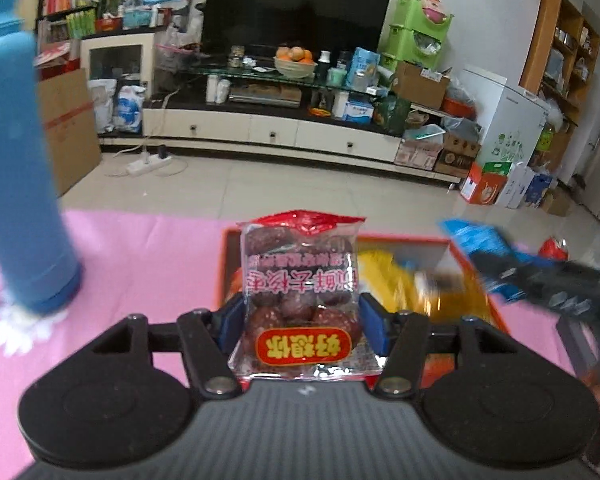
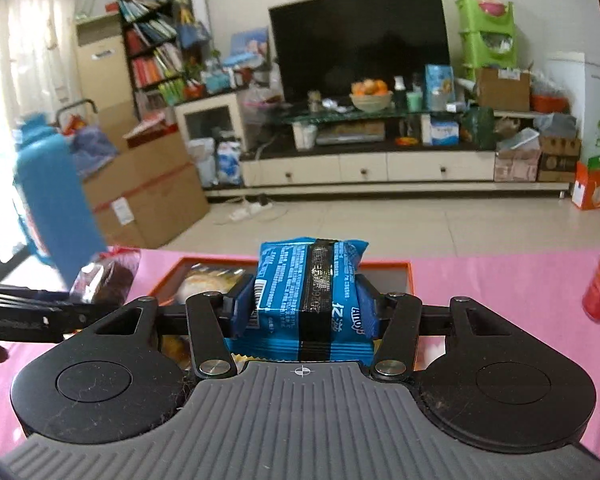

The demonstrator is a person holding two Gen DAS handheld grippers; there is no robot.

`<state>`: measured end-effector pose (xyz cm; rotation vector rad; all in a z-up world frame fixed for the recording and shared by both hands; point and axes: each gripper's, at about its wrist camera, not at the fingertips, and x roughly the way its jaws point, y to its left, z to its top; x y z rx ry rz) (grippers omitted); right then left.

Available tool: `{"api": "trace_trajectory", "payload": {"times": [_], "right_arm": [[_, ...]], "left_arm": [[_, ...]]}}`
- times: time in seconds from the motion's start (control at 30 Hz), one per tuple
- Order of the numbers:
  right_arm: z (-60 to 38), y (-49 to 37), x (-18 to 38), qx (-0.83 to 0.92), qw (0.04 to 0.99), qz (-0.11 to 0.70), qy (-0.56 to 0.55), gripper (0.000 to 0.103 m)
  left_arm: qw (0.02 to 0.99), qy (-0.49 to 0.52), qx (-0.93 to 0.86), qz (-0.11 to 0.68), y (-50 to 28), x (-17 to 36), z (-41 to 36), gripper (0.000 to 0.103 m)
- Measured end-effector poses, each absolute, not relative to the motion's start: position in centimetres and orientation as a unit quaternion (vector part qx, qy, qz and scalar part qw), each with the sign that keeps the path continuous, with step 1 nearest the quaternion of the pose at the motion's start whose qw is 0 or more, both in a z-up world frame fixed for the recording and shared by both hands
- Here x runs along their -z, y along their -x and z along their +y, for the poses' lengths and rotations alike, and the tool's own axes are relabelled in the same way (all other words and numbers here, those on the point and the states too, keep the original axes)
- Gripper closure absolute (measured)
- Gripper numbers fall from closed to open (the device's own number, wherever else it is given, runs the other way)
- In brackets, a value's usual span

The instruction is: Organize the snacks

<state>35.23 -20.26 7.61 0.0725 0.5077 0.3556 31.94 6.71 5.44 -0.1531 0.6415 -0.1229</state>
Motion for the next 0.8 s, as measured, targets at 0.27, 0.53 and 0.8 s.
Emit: {"api": "trace_trajectory", "payload": {"times": [0.27,0.53,0.8], "right_arm": [[-17.9,-43.4,-0.9,-0.175,0.927,0.332,-0.017,0.073],[-17.7,-41.5,-1.4,-0.171,0.936,0.307,-0.009,0.03],[-20.1,-31.8,-6.0,-0.163,0.949,0.268,-0.034,0.016]], "left_arm": [[0.942,0.015,0.054,0.33,-38.9,0.3,3.2,0.043],[0.949,0.035,0.053,0.309,-37.2,-2.0,5.5,0.026],[0.962,0.046,0.032,0.267,-26.6,-5.4,5.9,0.001]]}}
